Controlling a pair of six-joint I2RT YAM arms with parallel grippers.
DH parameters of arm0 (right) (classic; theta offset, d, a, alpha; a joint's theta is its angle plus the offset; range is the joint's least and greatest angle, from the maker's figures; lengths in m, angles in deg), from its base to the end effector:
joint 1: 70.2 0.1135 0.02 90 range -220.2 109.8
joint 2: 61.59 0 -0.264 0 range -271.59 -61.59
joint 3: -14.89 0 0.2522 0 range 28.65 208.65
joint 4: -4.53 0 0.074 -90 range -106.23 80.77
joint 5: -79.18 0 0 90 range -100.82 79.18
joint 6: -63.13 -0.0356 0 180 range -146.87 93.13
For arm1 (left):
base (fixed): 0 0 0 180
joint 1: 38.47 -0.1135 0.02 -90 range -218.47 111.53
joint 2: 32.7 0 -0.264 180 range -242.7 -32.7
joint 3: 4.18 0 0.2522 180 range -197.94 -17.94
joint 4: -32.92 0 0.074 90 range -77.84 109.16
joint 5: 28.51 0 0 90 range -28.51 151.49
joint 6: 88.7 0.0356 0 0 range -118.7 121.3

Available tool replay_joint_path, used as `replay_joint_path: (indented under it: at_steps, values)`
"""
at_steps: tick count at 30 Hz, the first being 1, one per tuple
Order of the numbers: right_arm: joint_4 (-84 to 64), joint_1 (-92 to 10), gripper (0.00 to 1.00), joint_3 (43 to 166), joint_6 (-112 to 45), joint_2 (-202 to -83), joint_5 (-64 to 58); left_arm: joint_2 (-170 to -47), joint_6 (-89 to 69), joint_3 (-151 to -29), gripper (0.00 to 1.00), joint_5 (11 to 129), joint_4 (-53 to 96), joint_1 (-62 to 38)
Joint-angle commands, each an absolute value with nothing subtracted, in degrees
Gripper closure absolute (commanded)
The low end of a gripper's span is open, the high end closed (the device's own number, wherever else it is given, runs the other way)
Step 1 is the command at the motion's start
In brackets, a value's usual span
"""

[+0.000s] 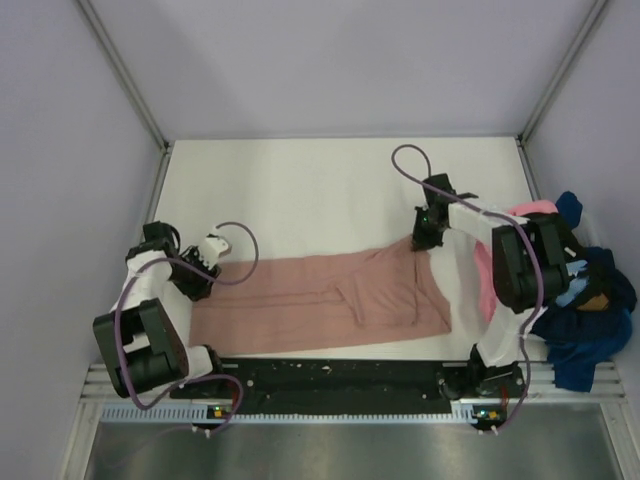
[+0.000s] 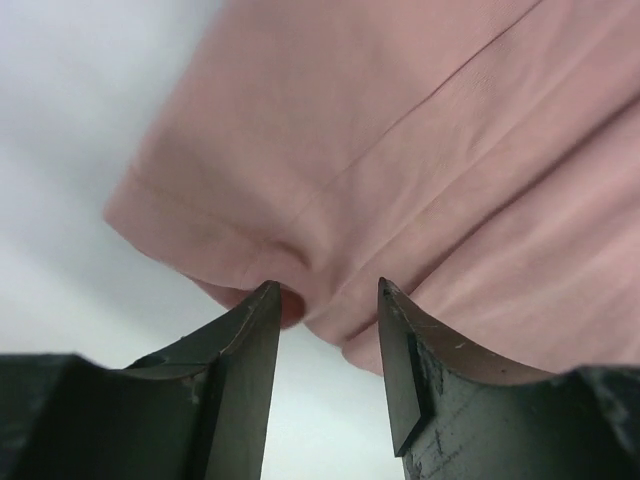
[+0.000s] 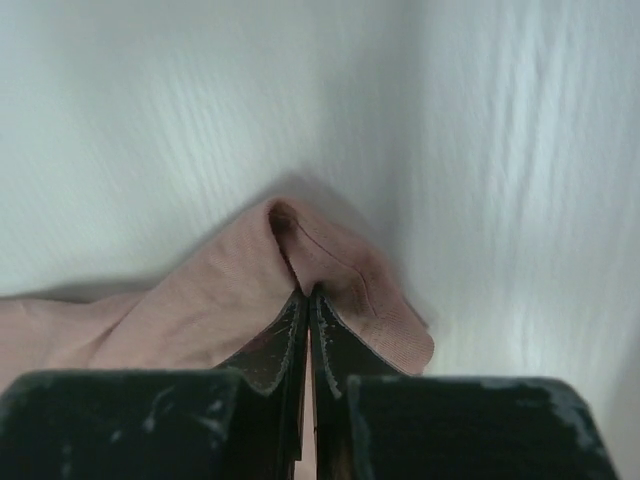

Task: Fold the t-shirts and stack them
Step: Rotate the tshirt 75 degrees

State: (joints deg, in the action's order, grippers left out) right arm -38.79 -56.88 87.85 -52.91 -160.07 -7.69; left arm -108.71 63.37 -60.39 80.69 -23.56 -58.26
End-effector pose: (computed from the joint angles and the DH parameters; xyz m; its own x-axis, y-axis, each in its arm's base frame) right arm 0.3168 0.0770 0.1638 -0.9248 0.2315 -0.3020 0.1745 0.9633 0.2042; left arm 0.2100 0.0631 0.1797 -0.6458 0.6544 -0.3934 0.6922 0.7192 0.0599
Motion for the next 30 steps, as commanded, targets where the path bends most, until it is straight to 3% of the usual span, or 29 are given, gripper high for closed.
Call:
replay_joint_path:
  at_steps: [1,5,8,10,12,16,22,30]
  values:
    - [-34.63,-57.19,1.00,105.59,-48.41,-173.70,-3.45,-104.42,65.73,-68.29,0.50,94.08,-36.82,-58.42]
    - [-38.66,-57.28,1.00,131.94,-48.40,-190.40,3.49,-105.38,62.04,-69.18,0.49,96.64,-35.17,-57.89]
    - [-44.19,-57.19,0.80,154.16,-49.36,-201.92,5.35,-106.88,56.78,-68.74,0.51,93.32,-30.87,-57.54]
    - [-46.05,-57.28,0.67,162.47,-49.98,-204.23,6.14,-107.32,53.79,-68.04,0.52,90.07,-27.53,-57.54]
    - [-45.97,-57.37,0.62,165.58,-49.46,-202.41,5.71,-107.41,51.67,-67.16,0.52,86.90,-24.27,-57.54]
    - [-45.97,-57.54,0.53,158.76,-45.95,-191.79,0.18,-108.11,49.47,-66.28,0.53,81.88,-19.43,-57.54]
    - [-46.06,-58.60,0.43,130.92,-45.24,-174.38,-8.78,-108.55,48.76,-64.52,0.53,79.15,-16.53,-57.63]
    - [-45.88,-59.48,0.42,109.18,-44.45,-166.71,-17.14,-105.04,49.99,-61.53,0.52,81.34,-18.19,-57.63]
